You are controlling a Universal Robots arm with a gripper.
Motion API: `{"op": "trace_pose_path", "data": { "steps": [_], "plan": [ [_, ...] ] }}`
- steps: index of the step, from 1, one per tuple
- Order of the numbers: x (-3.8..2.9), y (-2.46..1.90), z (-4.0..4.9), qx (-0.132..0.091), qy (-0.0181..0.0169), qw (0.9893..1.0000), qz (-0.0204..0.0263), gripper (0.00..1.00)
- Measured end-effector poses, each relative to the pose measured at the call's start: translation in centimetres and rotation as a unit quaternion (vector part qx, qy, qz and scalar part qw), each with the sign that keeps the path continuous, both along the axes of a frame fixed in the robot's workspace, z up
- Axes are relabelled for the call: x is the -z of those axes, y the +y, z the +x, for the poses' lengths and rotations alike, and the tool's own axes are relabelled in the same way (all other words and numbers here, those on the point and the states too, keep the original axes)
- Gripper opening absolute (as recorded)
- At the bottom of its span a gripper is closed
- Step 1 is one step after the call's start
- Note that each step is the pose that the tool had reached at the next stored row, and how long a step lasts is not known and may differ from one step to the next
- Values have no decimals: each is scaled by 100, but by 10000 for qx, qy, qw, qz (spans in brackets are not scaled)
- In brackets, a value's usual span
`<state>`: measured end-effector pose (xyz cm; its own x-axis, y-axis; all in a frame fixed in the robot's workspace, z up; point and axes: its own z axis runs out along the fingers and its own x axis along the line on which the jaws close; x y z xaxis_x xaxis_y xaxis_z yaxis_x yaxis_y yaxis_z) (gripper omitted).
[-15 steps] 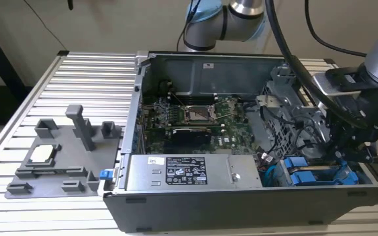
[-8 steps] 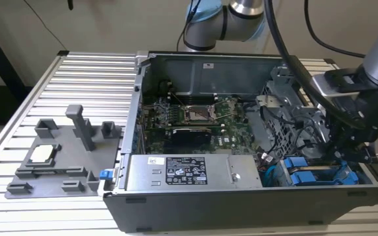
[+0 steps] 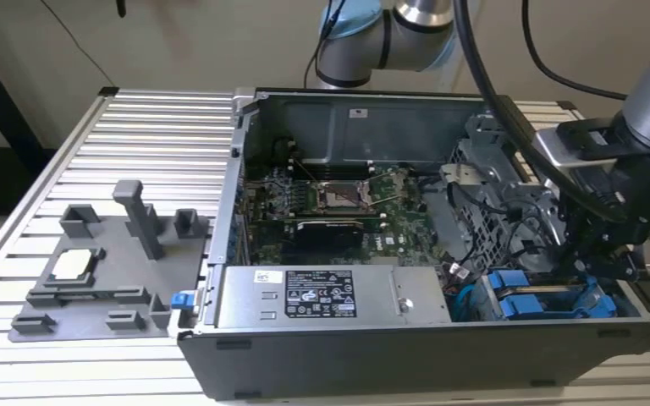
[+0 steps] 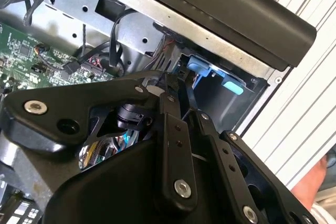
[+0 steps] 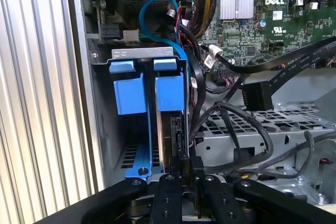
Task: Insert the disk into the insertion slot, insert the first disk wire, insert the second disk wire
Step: 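Insert the first disk wire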
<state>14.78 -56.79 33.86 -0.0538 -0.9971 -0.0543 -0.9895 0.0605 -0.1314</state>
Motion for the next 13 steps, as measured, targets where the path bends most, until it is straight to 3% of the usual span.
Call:
{"op": "trace_pose_path", "data": {
  "steps": [13],
  "plan": [
    [-2, -20, 0, -122, 5, 9999, -1, 19]
  ]
}}
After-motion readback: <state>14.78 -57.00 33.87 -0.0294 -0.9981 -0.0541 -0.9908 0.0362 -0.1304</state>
